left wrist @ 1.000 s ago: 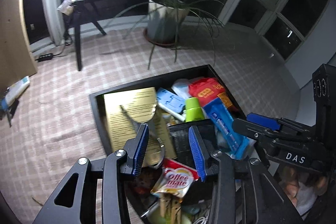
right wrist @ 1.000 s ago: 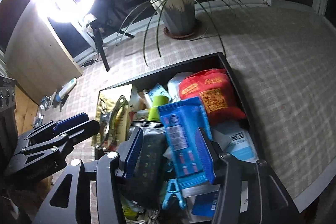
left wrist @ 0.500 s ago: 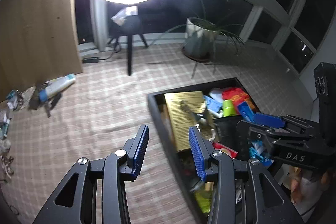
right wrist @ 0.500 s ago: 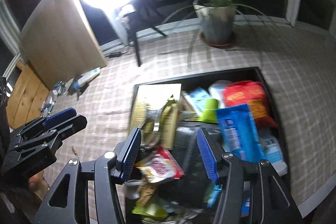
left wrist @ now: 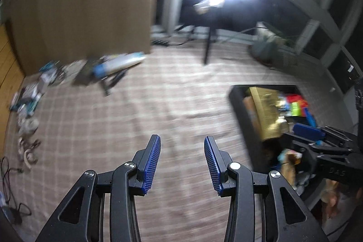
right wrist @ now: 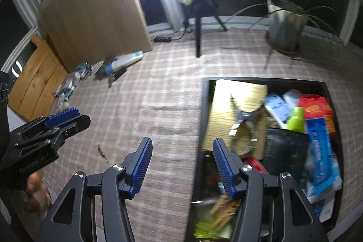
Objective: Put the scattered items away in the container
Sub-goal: 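Move both open grippers back over the cloth, then grasp the white earbud with the left gripper while the right grasps the brass bit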
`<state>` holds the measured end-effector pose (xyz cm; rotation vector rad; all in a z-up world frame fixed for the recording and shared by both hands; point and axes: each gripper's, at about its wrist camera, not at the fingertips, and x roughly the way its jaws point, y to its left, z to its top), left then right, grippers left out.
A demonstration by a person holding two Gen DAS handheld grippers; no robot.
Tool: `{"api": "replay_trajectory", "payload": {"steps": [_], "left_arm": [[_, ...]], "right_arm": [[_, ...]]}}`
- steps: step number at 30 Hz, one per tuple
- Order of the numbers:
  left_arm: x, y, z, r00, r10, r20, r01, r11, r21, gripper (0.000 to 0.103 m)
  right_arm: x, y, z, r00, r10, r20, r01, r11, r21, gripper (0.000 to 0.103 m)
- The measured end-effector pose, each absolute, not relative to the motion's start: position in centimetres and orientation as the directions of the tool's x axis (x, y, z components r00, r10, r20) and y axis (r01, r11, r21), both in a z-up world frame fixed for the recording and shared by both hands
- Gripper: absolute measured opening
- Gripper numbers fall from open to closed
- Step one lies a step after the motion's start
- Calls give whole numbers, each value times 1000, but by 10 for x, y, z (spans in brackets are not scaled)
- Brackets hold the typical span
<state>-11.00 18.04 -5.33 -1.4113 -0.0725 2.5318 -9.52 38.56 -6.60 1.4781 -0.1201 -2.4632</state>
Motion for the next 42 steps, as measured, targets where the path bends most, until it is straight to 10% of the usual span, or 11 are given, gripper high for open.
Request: {"api": "replay_trajectory", "payload": {"steps": [25, 42], "left_arm": [[-115, -159, -167, -369, 26, -929, 243, -962, -123, 44], [-143, -214, -202, -337, 113, -935, 278, -936, -214, 37]], "right_arm": [[-108, 203, -157, -227, -263, -938, 397, -904, 157, 51], [-107, 154, -196, -179, -155, -972, 462, -885, 56, 34]]}}
